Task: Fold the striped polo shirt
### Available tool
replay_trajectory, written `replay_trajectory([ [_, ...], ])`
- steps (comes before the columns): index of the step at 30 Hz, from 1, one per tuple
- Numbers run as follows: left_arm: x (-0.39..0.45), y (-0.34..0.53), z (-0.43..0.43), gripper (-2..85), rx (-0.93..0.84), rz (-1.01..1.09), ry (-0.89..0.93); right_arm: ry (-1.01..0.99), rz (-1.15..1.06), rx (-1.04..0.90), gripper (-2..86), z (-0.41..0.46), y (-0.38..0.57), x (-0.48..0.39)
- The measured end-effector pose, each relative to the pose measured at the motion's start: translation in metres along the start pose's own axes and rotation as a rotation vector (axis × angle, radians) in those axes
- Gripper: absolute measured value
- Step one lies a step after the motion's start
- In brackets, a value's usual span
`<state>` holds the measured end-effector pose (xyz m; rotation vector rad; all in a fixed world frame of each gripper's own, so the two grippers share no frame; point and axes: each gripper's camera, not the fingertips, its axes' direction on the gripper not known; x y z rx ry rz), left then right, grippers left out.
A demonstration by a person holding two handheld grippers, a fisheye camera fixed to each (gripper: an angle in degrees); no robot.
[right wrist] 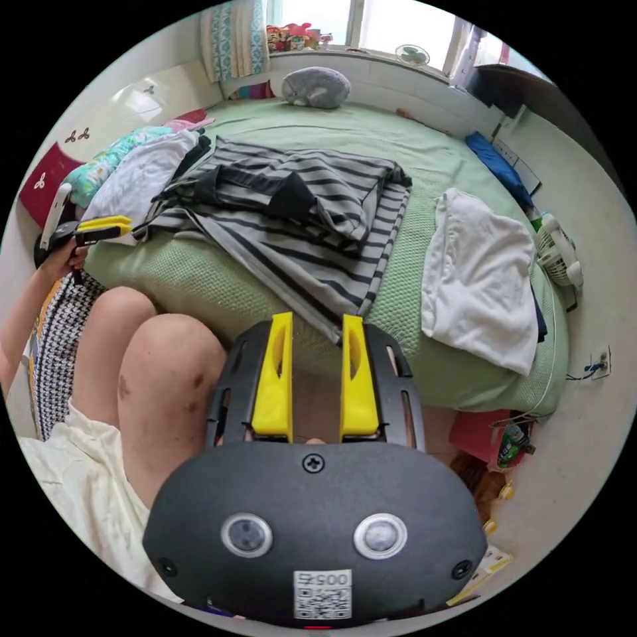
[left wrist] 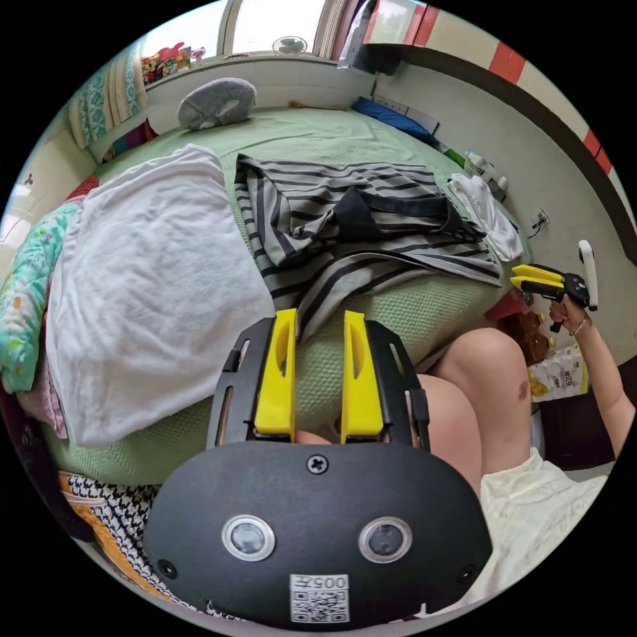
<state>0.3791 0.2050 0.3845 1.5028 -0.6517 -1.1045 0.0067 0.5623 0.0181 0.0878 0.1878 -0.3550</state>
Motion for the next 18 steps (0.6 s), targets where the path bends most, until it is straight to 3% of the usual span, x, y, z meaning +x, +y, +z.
replay_trajectory([
  [12, 0.018, 0.007, 0.044, 11.4, -0.042, -0.013, -0.229, 0.143, -0.037, -0.116, 8.0, 0.059, -0.016, -0.043],
  [18, 0.033, 0.006, 0.053, 6.1, -0.112, 0.053, -0.275, 0.16, -0.094, -0.103, -0.7, 0.049, -0.014, -0.055],
])
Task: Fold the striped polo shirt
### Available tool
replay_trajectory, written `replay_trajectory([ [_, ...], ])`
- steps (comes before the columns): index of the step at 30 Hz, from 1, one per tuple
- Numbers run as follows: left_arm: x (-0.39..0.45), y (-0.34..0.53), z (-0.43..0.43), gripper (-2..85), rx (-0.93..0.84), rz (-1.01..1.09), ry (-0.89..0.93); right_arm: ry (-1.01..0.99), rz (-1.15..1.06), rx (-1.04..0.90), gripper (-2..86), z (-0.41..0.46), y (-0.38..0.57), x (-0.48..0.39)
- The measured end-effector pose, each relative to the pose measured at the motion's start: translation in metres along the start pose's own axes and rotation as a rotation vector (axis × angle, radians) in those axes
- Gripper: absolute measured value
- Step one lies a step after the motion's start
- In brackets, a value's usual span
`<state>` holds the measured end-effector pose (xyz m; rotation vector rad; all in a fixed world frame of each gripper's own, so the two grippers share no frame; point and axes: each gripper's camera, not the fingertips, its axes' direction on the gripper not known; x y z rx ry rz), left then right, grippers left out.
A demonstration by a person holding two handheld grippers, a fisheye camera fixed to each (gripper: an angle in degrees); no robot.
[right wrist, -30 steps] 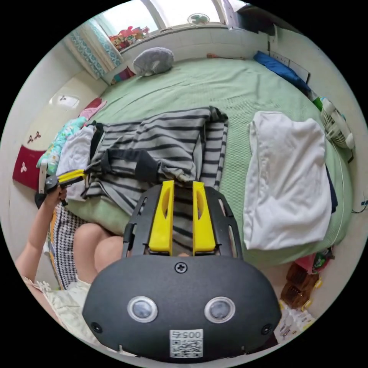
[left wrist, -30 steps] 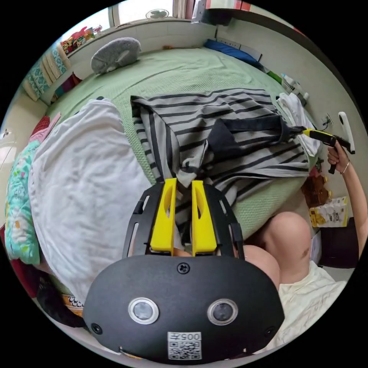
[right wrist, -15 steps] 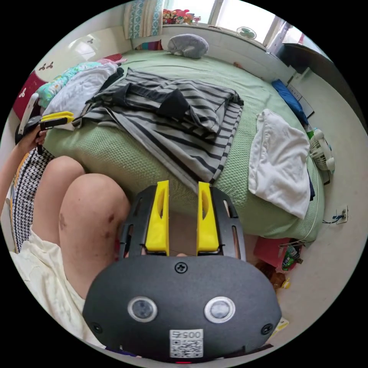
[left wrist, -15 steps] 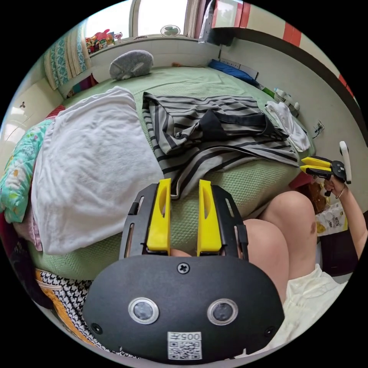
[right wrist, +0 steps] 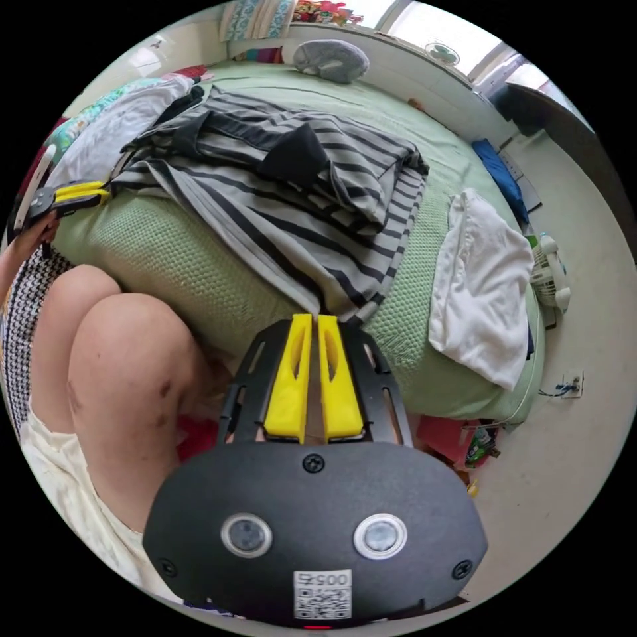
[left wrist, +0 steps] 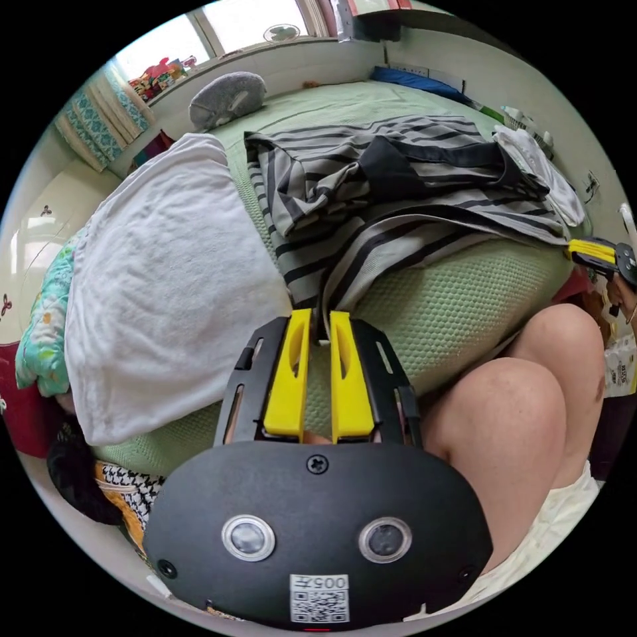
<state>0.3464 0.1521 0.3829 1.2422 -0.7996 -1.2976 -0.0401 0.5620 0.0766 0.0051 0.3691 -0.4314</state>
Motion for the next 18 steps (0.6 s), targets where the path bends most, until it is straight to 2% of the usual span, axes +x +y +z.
replay_trajectory([
  [4, 0.005, 0.002, -0.014, 2.8, 0.019, 0.029, -0.022, 0.03, -0.019, 0.041, -1.5, -0.027, 0.005, 0.001],
  [9, 0.002, 0.023, -0.037, 1.1, 0.059, 0.038, 0.034, 0.079, 0.007, 0.09, -1.6, -0.057, 0.02, 0.008],
  [13, 0.003, 0.054, -0.034, 0.7, 0.056, 0.078, 0.062, 0.145, 0.036, 0.021, -1.4, -0.045, 0.035, 0.011],
  [15, 0.004, 0.066, -0.027, 0.6, 0.043, 0.084, 0.094, 0.102, 0.087, -0.009, -1.3, -0.034, 0.041, 0.014],
  [18, 0.003, 0.081, -0.019, 0.5, 0.02, 0.064, 0.115, 0.145, 0.186, -0.118, -1.2, -0.009, 0.049, 0.02],
])
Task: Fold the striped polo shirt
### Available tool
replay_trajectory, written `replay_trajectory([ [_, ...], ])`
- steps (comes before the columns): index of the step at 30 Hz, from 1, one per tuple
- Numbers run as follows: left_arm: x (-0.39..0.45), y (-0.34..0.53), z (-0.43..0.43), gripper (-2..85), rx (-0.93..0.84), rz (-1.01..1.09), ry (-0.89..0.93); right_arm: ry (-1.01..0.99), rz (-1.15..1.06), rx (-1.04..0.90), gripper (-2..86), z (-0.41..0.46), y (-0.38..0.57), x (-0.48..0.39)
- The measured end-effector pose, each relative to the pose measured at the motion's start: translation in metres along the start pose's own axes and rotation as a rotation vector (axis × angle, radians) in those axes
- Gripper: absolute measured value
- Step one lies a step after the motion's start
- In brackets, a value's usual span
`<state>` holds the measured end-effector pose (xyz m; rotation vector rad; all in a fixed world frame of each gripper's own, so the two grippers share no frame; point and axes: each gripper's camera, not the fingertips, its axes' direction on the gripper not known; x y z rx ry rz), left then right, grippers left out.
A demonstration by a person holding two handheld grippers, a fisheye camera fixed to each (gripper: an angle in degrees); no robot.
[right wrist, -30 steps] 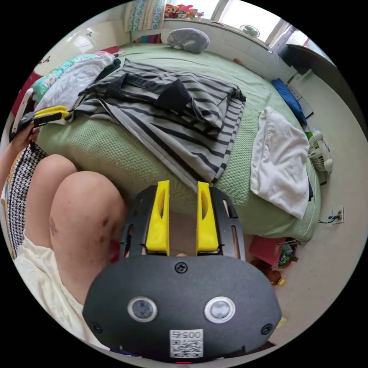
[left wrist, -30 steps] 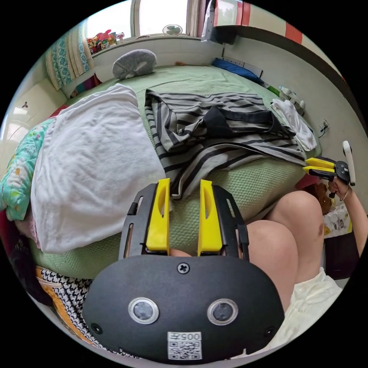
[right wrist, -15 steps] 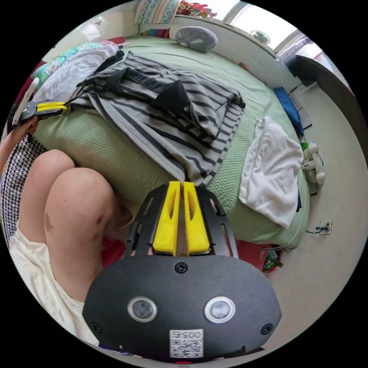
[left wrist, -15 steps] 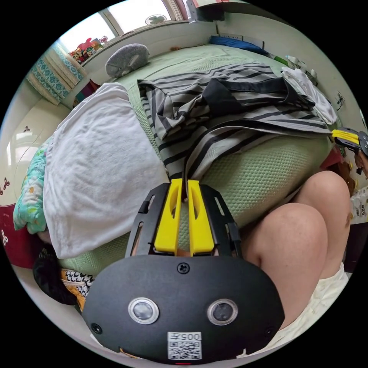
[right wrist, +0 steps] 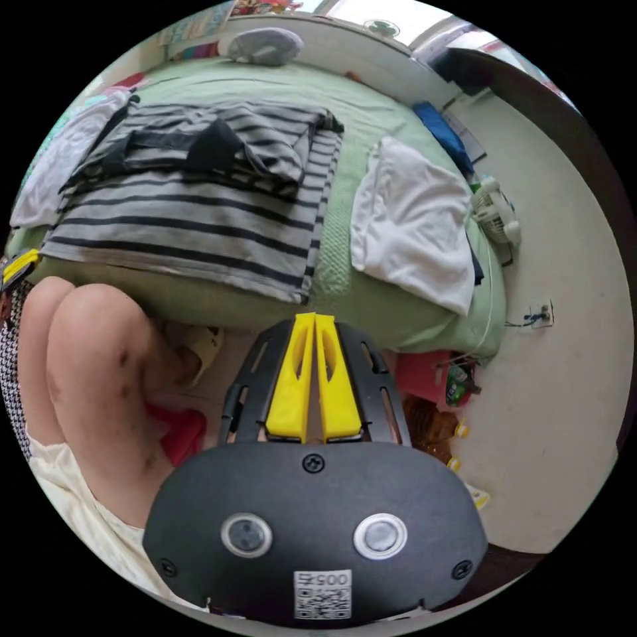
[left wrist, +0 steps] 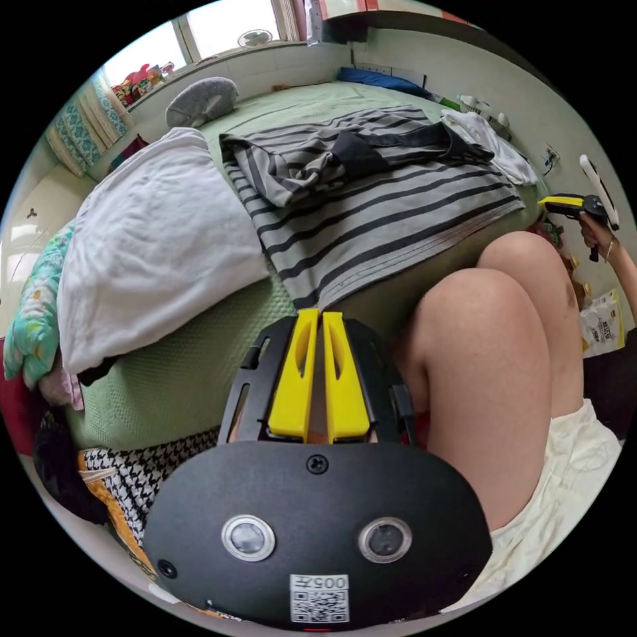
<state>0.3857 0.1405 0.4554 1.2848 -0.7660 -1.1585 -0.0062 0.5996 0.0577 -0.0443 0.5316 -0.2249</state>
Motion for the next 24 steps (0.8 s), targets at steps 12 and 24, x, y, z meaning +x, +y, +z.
replay_trajectory([
  [12, -0.027, -0.023, -0.022, -0.1, 0.098, -0.049, 0.048, -0.275, 0.107, 0.123, -1.3, -0.021, -0.026, 0.001],
  [24, -0.034, -0.043, 0.026, -0.5, 0.046, -0.121, 0.137, -0.339, 0.085, 0.02, -1.3, 0.001, -0.066, -0.052],
])
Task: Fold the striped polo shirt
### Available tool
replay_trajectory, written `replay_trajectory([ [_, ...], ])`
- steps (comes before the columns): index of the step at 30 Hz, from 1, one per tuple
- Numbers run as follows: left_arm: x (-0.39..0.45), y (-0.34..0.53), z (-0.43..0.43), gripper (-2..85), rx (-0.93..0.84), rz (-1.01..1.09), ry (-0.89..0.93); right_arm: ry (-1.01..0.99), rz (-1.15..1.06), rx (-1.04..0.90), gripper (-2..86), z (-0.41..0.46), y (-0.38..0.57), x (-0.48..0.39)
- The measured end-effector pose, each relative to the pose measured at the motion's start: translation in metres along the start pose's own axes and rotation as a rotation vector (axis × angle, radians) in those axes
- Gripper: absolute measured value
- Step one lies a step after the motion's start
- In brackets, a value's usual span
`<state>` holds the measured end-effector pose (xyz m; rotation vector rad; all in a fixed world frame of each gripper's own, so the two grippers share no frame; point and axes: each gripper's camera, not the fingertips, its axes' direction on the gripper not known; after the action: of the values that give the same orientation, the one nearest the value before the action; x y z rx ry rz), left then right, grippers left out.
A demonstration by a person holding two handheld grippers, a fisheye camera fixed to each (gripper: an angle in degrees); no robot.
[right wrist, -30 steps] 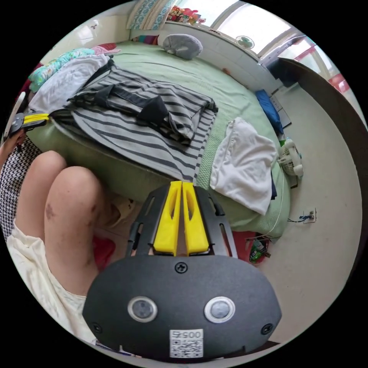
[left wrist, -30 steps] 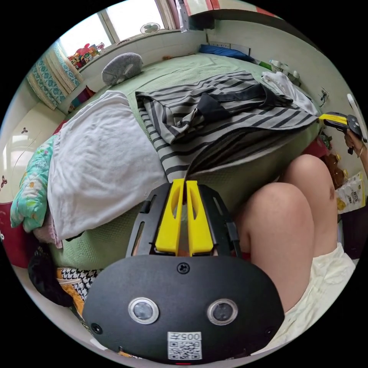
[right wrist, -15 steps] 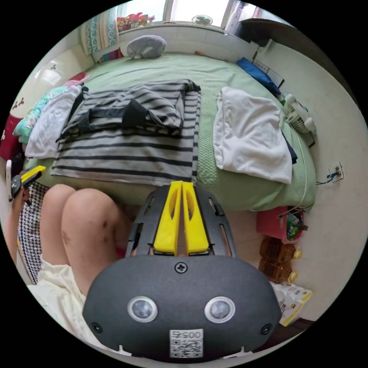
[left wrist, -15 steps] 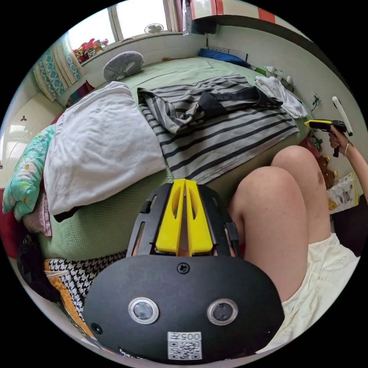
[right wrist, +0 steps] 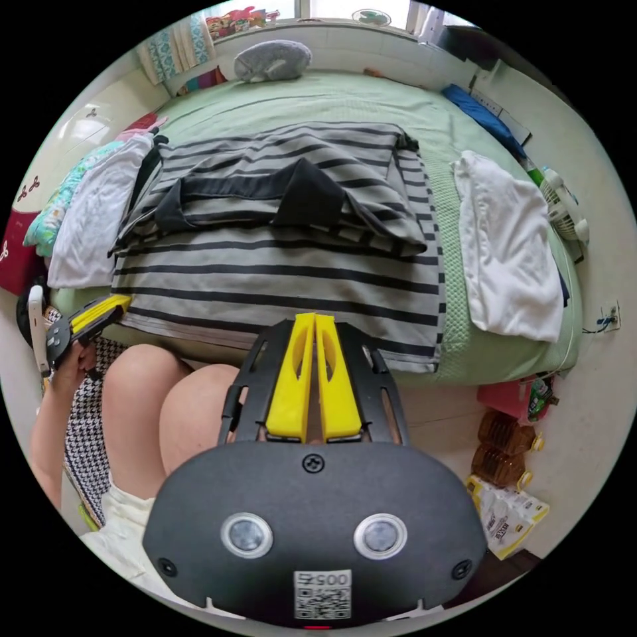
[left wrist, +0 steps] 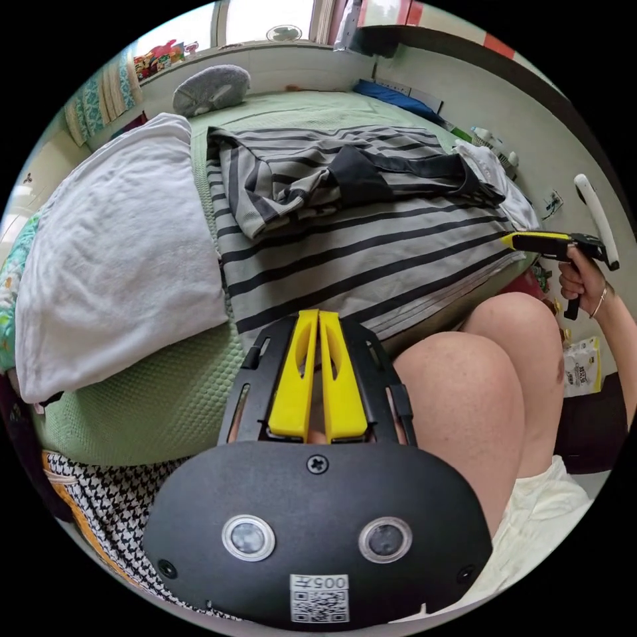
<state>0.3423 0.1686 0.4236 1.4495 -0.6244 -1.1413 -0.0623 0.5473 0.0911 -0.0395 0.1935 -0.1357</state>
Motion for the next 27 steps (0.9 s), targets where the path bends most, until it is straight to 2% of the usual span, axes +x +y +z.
replay_trajectory([
  [7, -0.015, -0.002, -0.003, -0.5, -0.02, -0.025, 0.042, -0.01, 0.045, -0.082, -1.2, 0.018, 0.009, 0.01],
  [11, -0.02, 0.003, -0.016, -0.5, 0.0, -0.047, 0.086, 0.071, -0.007, -0.068, -1.2, 0.005, 0.023, 0.011],
  [18, -0.021, 0.002, -0.049, -0.5, 0.075, -0.065, 0.084, 0.092, 0.02, -0.029, -1.1, -0.018, 0.032, 0.013],
  [22, -0.024, -0.003, -0.044, -0.5, 0.032, -0.12, 0.071, 0.121, -0.034, -0.035, -1.1, -0.021, 0.038, -0.012],
  [27, -0.044, 0.014, -0.009, -0.6, -0.143, -0.246, 0.091, 0.105, -0.054, -0.007, -1.1, -0.035, 0.049, -0.024],
])
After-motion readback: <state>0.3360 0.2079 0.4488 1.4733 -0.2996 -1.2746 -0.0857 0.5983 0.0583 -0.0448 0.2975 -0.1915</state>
